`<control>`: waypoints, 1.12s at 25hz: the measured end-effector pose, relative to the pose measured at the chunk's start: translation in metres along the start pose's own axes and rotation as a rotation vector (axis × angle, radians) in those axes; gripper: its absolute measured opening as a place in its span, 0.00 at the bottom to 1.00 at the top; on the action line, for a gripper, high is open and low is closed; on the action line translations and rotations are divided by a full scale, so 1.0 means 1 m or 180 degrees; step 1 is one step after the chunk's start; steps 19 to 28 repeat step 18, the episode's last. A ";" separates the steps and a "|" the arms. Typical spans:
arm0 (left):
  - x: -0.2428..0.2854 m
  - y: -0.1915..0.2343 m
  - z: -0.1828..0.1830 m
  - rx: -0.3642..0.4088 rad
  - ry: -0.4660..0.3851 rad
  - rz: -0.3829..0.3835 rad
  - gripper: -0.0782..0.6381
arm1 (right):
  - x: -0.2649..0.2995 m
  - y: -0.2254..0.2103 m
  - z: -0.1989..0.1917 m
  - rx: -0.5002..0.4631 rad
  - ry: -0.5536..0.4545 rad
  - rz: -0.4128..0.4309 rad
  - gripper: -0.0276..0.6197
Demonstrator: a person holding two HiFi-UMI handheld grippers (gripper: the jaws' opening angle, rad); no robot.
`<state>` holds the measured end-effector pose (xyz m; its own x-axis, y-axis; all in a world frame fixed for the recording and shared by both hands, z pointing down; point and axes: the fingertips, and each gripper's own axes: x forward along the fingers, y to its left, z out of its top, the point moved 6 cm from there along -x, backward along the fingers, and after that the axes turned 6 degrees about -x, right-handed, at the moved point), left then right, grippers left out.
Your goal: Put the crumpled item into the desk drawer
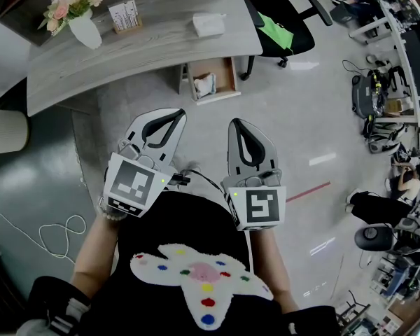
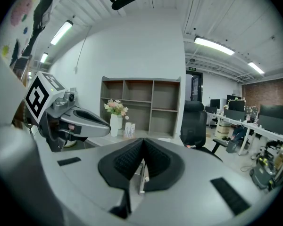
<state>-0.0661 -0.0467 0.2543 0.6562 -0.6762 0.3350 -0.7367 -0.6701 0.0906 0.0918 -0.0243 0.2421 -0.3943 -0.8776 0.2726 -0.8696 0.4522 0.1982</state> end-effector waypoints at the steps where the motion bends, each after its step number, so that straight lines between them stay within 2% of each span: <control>1: 0.000 0.000 0.000 0.0001 0.0001 0.0002 0.13 | 0.000 0.000 0.000 0.0000 0.0008 0.0001 0.05; 13: 0.000 -0.003 0.001 -0.0002 -0.0006 0.0012 0.13 | -0.002 -0.002 0.000 0.0015 0.0081 -0.0027 0.05; 28: 0.001 -0.004 0.000 0.0012 0.0010 0.0014 0.13 | -0.003 0.000 -0.004 -0.0005 0.0019 0.0049 0.05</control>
